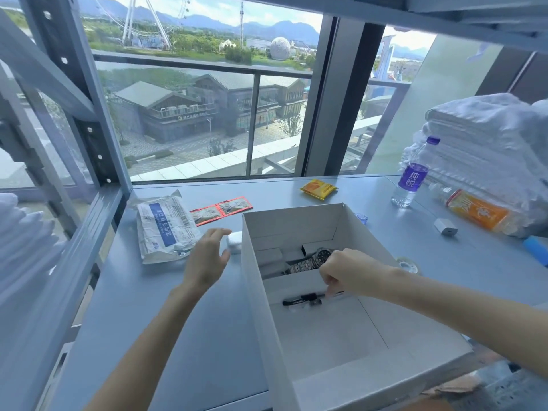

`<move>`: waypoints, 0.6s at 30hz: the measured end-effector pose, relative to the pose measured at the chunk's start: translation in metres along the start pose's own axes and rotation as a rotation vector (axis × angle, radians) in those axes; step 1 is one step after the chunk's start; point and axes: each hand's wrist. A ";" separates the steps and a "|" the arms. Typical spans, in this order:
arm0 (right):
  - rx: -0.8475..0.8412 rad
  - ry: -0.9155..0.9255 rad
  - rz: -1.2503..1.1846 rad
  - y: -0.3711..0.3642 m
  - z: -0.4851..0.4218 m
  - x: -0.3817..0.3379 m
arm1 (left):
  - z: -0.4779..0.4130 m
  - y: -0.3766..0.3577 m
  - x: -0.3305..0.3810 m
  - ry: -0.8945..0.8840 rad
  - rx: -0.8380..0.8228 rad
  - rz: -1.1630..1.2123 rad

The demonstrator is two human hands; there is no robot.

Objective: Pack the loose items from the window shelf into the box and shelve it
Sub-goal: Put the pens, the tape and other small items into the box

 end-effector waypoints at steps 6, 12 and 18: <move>0.390 -0.011 -0.161 0.022 0.040 0.014 | -0.040 -0.030 -0.020 0.021 -0.252 -0.151; 0.433 -0.078 -0.180 0.022 0.055 0.023 | -0.042 -0.025 -0.010 0.067 -0.114 -0.103; 0.530 -0.001 -0.243 0.037 0.046 0.018 | -0.014 0.048 0.013 0.050 0.273 0.001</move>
Point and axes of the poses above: each hand's wrist, its own z-axis away from the middle knuckle, its own y-axis out of the back of the hand, x = y × z, and after that the axes turned 2 degrees about x, right-handed
